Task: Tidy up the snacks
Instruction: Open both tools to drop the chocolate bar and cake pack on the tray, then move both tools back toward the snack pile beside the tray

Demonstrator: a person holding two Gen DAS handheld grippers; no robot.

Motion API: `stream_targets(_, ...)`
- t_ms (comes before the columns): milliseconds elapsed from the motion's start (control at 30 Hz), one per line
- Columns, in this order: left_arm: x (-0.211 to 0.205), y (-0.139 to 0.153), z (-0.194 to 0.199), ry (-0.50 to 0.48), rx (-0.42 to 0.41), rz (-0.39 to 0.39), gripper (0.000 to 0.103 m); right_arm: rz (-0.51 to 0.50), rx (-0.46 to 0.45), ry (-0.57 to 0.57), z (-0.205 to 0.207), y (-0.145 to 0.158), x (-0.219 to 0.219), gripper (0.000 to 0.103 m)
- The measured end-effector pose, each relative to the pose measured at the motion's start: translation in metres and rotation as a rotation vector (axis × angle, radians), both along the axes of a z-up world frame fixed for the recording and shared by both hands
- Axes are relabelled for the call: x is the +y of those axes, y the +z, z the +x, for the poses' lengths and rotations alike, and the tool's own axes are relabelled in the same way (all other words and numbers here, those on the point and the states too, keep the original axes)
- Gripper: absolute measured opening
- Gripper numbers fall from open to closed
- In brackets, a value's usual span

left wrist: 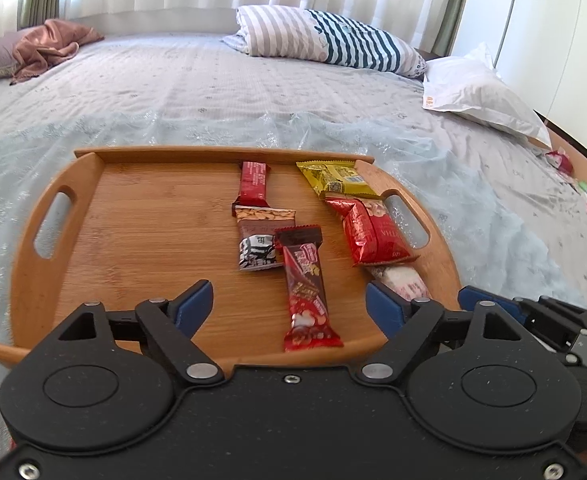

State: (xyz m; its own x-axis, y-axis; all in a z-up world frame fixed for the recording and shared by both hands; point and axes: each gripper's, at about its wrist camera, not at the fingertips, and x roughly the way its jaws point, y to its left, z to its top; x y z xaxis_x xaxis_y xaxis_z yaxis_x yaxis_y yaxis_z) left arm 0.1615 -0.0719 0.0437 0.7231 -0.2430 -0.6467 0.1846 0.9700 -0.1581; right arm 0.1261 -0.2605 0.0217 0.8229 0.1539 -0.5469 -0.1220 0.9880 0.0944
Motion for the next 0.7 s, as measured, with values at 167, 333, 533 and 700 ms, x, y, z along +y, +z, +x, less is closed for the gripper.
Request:
stream_targets(167, 0.008, 0.002, -0.017, 0.004, -0.014, 0.001, 0.086, 0.01, -0.003, 0.012, -0.012, 0.001, 0.001, 0.069)
stream_targets(333, 0.02, 0.0, -0.033, 0.006, -0.009, -0.01, 0.087, 0.007, -0.008, 0.022, -0.022, 0.0, 0.003, 0.073)
stream_targets(533, 0.03, -0.005, -0.053, -0.003, -0.001, -0.011, 0.087, 0.007, -0.015, 0.045, -0.033, -0.004, 0.006, 0.076)
stream_targets(700, 0.038, -0.01, -0.071, -0.033, 0.008, -0.016, 0.082, 0.001, -0.014, 0.067, -0.041, -0.01, 0.008, 0.077)
